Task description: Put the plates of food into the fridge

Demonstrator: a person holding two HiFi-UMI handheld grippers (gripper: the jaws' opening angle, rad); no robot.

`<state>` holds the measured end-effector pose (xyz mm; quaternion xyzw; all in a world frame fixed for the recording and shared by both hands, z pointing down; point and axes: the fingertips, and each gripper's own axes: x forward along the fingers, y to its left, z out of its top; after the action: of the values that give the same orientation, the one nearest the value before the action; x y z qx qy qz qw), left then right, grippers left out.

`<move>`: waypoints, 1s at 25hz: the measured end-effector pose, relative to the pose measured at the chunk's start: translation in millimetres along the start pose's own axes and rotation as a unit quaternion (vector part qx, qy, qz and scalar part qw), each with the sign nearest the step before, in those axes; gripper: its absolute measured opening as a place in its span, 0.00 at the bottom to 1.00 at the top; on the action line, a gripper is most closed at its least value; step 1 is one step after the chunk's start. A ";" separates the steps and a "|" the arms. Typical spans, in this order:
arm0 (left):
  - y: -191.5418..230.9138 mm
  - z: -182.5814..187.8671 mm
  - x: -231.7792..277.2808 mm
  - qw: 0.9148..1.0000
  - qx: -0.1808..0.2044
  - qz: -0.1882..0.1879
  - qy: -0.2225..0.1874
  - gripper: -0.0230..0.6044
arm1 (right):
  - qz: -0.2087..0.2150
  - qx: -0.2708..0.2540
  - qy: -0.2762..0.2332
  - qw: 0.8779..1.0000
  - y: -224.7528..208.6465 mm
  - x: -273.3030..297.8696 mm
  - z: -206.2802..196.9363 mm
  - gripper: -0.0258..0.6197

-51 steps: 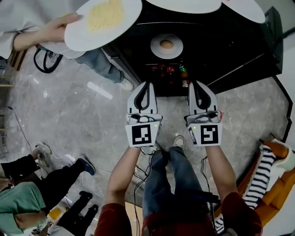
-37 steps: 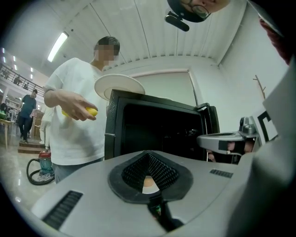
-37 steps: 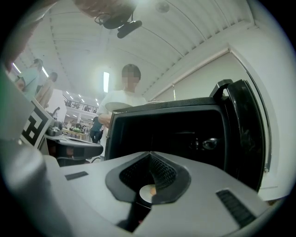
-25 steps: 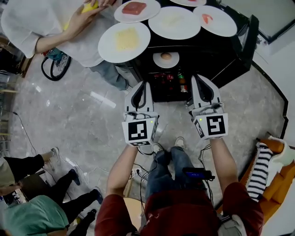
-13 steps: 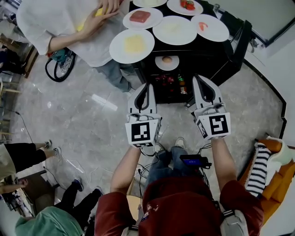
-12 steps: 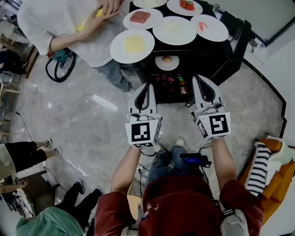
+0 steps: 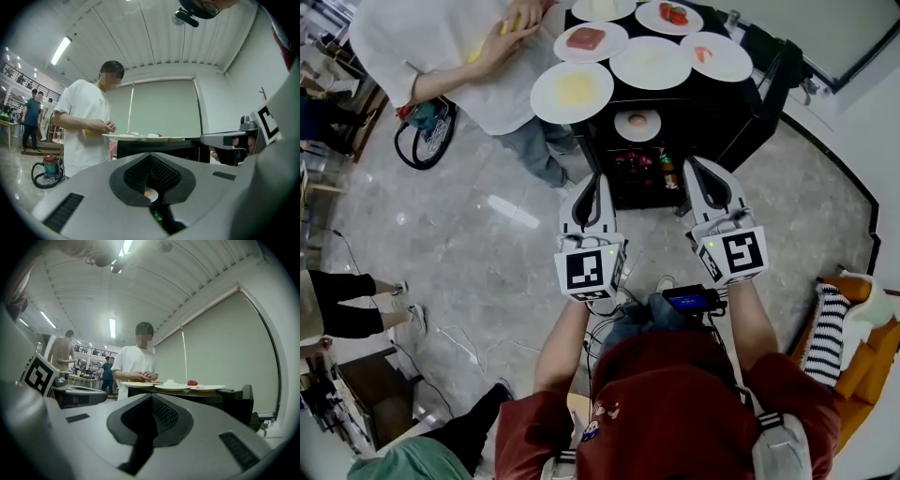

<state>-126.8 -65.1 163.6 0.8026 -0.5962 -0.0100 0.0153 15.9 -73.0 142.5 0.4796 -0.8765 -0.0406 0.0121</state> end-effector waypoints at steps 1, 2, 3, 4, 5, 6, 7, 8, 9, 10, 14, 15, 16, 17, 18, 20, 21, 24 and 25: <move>1.2 0.5 -2.1 1.000 -0.002 0.001 -0.001 0.05 | 0.002 -0.002 -0.001 1.000 1.7 -0.4 1.2 0.05; 2.2 0.4 -4.0 1.000 -0.003 0.003 -0.001 0.05 | 0.004 -0.004 -0.001 1.000 2.8 -1.3 2.6 0.05; 3.2 -0.4 -5.6 1.000 -0.004 0.005 -0.001 0.05 | 0.005 -0.006 -0.003 1.000 3.3 -2.0 4.1 0.05; 4.6 -1.4 -6.9 1.000 -0.003 0.007 -0.001 0.05 | 0.005 -0.007 -0.004 1.000 3.3 -2.5 5.5 0.05; 6.2 -2.4 -8.3 1.000 -0.003 0.010 0.000 0.05 | 0.004 -0.007 -0.005 1.000 3.0 -2.9 6.5 0.05; 7.6 -3.3 -9.7 1.000 -0.004 0.012 0.001 0.05 | 0.003 -0.006 -0.006 1.000 2.6 -3.2 7.2 0.05; 8.5 -3.7 -10.8 1.000 -0.005 0.013 0.002 0.05 | 0.002 -0.006 -0.006 1.000 2.2 -3.3 7.8 0.05; 8.6 -3.7 -11.8 1.000 -0.006 0.013 0.002 0.05 | 0.002 -0.006 -0.007 1.000 1.9 -3.3 8.4 0.05; 8.3 -3.5 -12.5 1.000 -0.006 0.012 0.002 0.05 | 0.002 -0.006 -0.007 1.000 1.9 -2.8 9.1 0.05; 7.8 -3.2 -13.0 1.000 -0.005 0.011 0.002 0.05 | 0.003 -0.007 -0.008 1.000 2.1 -2.1 9.7 0.05; 4.8 -1.5 -12.4 1.000 -0.003 0.007 0.001 0.05 | -0.002 -0.005 -0.005 1.000 -0.1 1.2 10.9 0.05; 4.4 -1.4 -12.3 1.000 -0.004 0.007 0.000 0.05 | -0.003 -0.006 -0.006 1.000 -0.7 2.0 11.7 0.05; 4.5 -1.6 -12.5 1.000 -0.004 0.007 0.000 0.05 | -0.002 -0.008 -0.007 1.000 -0.7 2.6 12.8 0.05; 4.9 -1.8 -12.7 1.000 -0.004 0.007 0.000 0.05 | -0.002 -0.009 -0.009 1.000 -0.6 2.9 13.9 0.05; 5.2 -2.0 -12.8 1.000 -0.003 0.006 0.001 0.05 | -0.003 -0.009 -0.010 1.000 -0.6 2.9 14.8 0.05; 5.3 -2.1 -13.3 1.000 -0.002 0.005 0.002 0.05 | -0.003 -0.009 -0.012 1.000 -0.7 2.5 15.2 0.05; 5.3 -1.7 -13.5 1.000 0.000 0.005 0.001 0.05 | -0.003 -0.010 -0.012 1.000 -0.7 2.4 15.0 0.05; 6.1 0.4 -13.5 1.000 0.002 0.006 -0.002 0.05 | 0.000 -0.012 -0.013 1.000 -0.1 2.8 15.0 0.05; 6.4 0.8 -13.6 1.000 0.002 0.006 -0.002 0.05 | 0.000 -0.013 -0.013 1.000 0.2 3.0 15.2 0.05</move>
<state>-136.8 -54.0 163.0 0.7989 -0.6012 -0.0101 0.0123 13.3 -74.5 127.3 0.4784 -0.8762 -0.0581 0.0068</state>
